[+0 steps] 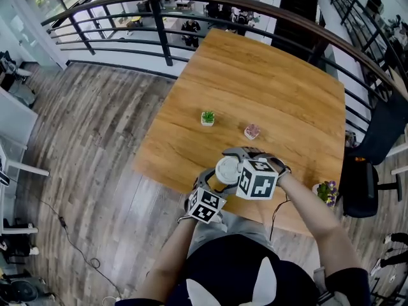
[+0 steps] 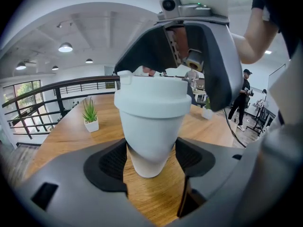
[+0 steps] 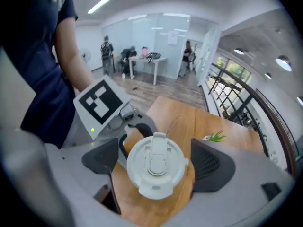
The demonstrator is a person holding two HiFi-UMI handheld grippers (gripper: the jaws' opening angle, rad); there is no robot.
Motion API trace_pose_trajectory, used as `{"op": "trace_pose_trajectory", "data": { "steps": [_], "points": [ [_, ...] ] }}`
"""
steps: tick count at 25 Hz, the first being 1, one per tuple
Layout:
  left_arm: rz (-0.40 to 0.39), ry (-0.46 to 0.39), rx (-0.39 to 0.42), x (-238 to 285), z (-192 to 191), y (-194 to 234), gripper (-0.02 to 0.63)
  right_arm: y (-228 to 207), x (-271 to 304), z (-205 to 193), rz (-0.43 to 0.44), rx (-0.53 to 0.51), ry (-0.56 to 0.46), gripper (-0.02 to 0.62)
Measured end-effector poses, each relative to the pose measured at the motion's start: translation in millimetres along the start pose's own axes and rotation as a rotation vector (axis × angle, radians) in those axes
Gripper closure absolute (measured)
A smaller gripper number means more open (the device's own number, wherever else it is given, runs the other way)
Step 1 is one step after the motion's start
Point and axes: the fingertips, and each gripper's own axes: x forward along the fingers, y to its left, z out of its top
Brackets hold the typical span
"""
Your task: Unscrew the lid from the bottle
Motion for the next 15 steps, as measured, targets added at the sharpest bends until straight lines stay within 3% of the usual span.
{"op": "trace_pose_trajectory", "data": {
  "steps": [4,7,10,15],
  "points": [
    [-0.001,0.002,-0.003,-0.6,0.2,-0.9,0.272,-20.4,-18.0,6.9,-0.177,0.245,-0.190,0.118],
    [0.001,0.001,-0.001,0.2,-1.2,-0.8,0.272,-28.7,-20.2,0.8,-0.299,0.445,-0.278,0.130],
    [-0.001,0.003,-0.001,0.7,-1.9,-1.5,0.272,-27.9,-12.3,-9.5,-0.359,0.630,-0.325,0.141],
    [-0.001,0.003,-0.002,-0.3,-1.2,-0.6,0.272,-28.0,8.2,-23.4,-0.421,0.711,-0.281,0.140]
  ]
}}
